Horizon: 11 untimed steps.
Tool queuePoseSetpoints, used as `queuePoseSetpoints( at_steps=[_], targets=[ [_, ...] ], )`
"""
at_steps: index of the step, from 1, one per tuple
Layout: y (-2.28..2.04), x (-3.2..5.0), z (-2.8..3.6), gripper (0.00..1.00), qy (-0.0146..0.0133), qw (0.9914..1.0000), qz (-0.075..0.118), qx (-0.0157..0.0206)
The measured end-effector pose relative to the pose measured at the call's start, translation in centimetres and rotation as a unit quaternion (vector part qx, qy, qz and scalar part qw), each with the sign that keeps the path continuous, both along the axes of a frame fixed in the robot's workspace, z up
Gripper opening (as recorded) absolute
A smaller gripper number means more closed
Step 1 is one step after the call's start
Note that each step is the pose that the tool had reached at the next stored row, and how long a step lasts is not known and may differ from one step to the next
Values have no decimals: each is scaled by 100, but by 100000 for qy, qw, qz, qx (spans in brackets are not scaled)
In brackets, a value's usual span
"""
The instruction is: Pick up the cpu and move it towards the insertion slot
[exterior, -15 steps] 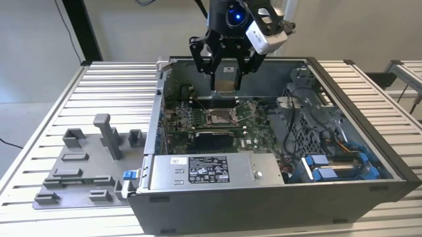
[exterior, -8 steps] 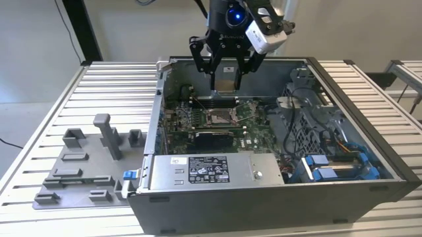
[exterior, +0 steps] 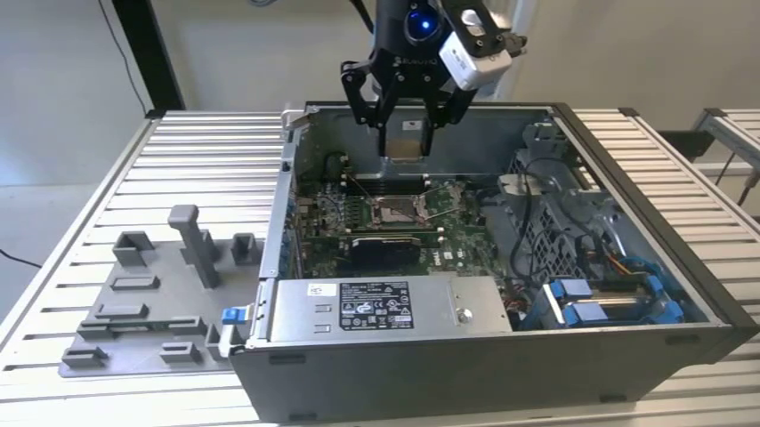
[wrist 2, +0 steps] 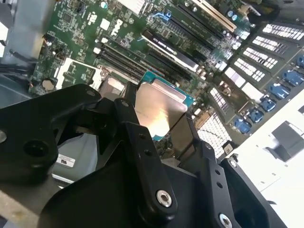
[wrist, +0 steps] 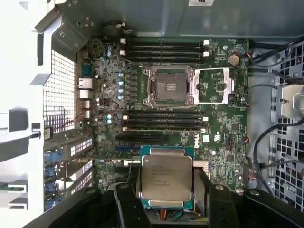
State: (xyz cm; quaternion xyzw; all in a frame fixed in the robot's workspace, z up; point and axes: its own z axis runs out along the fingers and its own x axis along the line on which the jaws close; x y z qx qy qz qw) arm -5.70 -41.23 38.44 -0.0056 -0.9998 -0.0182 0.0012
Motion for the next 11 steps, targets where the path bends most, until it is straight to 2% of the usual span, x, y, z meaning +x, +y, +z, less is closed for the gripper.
queuePoseSetpoints(
  at_steps=[4, 11],
  targets=[
    [144, 12, -7, 0, 1, 100000, 1, -2],
    [391, 84, -17, 0, 1, 100000, 0, -2]
  ],
)
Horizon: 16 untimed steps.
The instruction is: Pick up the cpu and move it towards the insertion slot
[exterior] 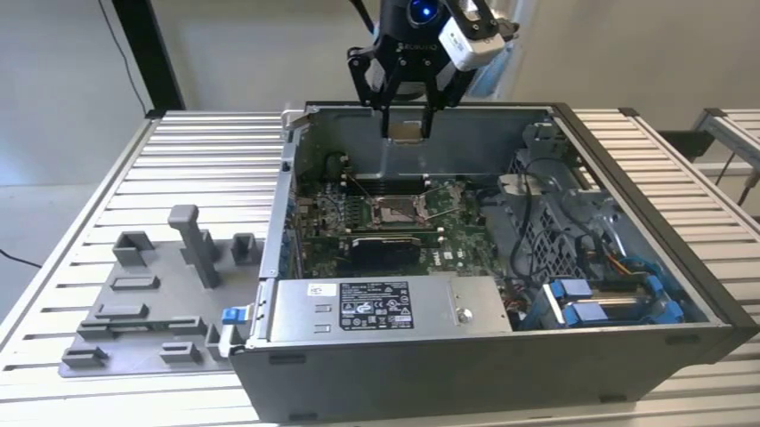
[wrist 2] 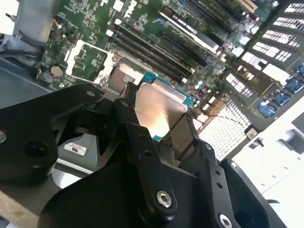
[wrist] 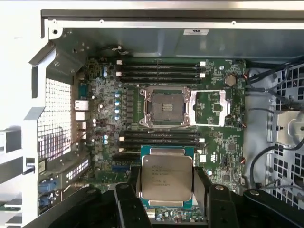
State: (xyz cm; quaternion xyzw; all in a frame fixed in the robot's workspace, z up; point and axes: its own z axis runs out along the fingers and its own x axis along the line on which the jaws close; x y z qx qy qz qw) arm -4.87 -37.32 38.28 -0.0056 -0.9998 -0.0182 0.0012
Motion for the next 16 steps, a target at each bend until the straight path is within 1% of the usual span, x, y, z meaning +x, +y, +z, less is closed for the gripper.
queuePoseSetpoints(
  at_steps=[2, 4, 12, 14, 16],
  targets=[
    [68, 16, -2, 0, 1, 100000, 0, -1],
    [127, 35, -4, 0, 3, 100000, 0, -1],
    [327, 102, -9, 0, 166, 100000, 1, -1],
    [363, 109, -9, 0, 193, 100000, 3, -5],
    [373, 111, -9, 0, 200, 100000, 4, -7]
  ],
)
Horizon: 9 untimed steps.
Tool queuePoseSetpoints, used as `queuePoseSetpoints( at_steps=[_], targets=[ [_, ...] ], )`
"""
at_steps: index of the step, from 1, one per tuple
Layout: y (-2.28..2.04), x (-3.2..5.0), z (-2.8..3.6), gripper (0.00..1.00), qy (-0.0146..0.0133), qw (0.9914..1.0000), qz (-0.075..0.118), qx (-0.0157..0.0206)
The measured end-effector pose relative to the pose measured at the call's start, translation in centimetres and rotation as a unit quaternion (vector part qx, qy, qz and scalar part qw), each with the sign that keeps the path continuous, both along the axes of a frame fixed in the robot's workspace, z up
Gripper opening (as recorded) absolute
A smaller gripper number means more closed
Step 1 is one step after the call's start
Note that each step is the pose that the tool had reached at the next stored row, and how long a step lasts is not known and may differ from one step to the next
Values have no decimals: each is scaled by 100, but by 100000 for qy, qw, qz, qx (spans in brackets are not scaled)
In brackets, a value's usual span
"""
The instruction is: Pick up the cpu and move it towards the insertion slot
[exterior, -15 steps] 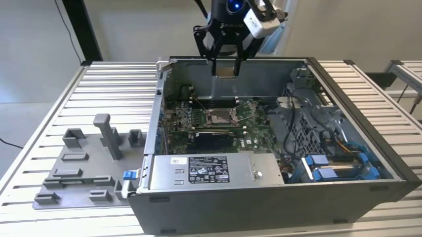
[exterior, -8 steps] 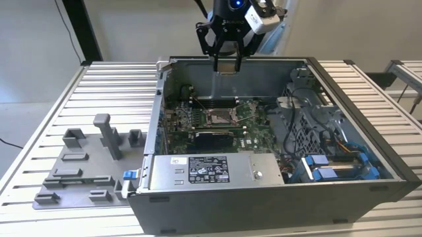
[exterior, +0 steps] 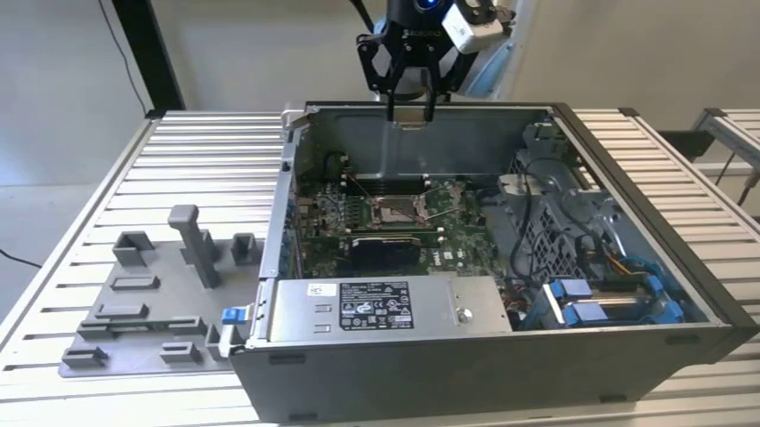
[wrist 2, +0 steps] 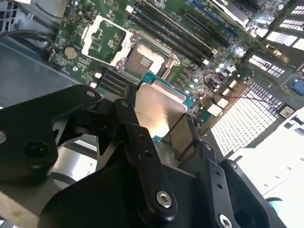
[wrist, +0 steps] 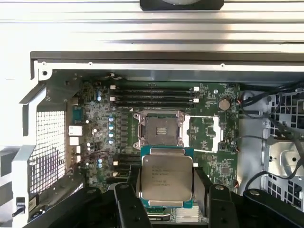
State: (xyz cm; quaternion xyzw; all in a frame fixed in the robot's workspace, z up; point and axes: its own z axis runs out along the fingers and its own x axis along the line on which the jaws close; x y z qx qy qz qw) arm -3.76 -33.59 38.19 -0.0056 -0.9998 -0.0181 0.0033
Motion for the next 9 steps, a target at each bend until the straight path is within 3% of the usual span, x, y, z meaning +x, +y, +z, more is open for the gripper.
queuePoseSetpoints(
  at_steps=[9],
  targets=[
    [0, 0, 6, 0, 18, 100000, -4, 6]
  ],
)
